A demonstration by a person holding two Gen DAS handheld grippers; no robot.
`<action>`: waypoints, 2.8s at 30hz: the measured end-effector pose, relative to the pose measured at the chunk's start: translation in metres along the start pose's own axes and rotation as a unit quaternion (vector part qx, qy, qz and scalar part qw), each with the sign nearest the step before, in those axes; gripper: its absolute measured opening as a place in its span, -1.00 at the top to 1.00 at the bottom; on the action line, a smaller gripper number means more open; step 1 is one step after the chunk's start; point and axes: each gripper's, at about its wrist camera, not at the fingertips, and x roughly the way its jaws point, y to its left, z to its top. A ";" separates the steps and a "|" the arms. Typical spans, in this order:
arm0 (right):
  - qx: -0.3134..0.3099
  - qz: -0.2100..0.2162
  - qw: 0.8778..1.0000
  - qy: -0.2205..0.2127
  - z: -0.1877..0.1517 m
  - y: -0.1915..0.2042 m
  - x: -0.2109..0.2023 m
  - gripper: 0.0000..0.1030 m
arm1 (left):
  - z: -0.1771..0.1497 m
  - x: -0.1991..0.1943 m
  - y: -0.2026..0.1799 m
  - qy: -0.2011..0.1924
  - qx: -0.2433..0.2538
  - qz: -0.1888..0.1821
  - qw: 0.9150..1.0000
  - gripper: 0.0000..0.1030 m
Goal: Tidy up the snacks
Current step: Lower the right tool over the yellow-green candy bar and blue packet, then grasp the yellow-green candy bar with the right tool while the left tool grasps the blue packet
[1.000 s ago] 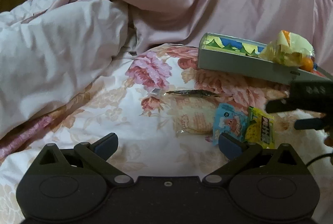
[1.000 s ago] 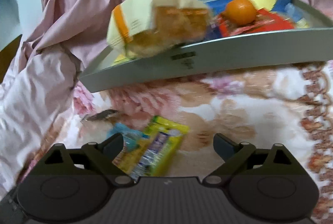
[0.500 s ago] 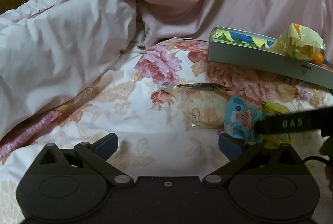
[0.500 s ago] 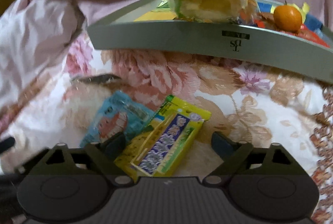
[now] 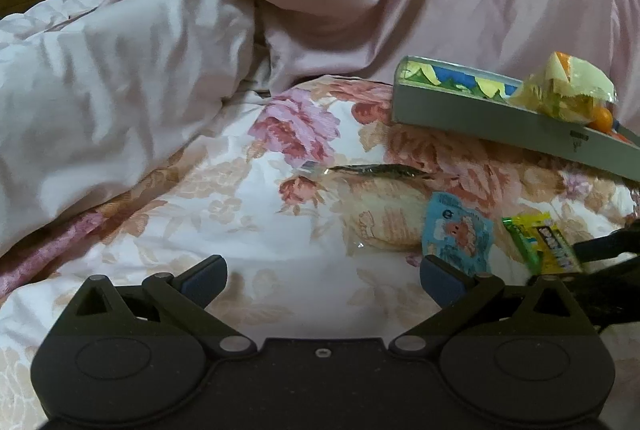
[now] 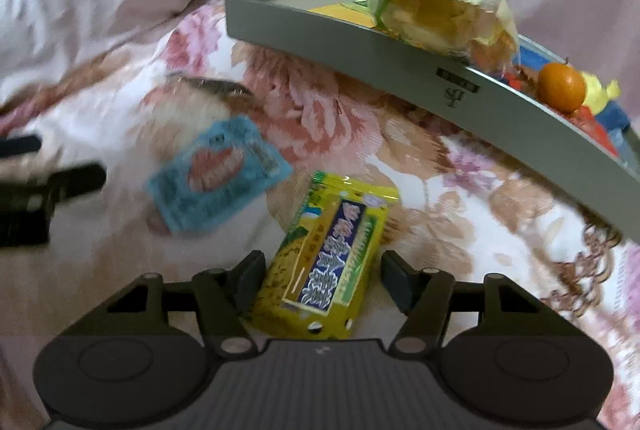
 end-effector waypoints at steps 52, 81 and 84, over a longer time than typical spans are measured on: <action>-0.016 0.060 0.998 0.000 -0.003 -0.049 -0.006 -0.12 | 0.018 0.061 -0.109 0.065 0.164 -0.073 0.982 -0.62; 0.012 0.047 0.999 -0.024 -0.013 -0.042 -0.005 0.00 | 0.020 0.058 -0.100 0.102 0.092 -0.098 0.986 -0.20; 0.001 0.037 0.999 -0.032 -0.014 -0.037 -0.006 -0.01 | 0.020 0.054 -0.101 0.104 0.090 -0.088 0.987 -0.18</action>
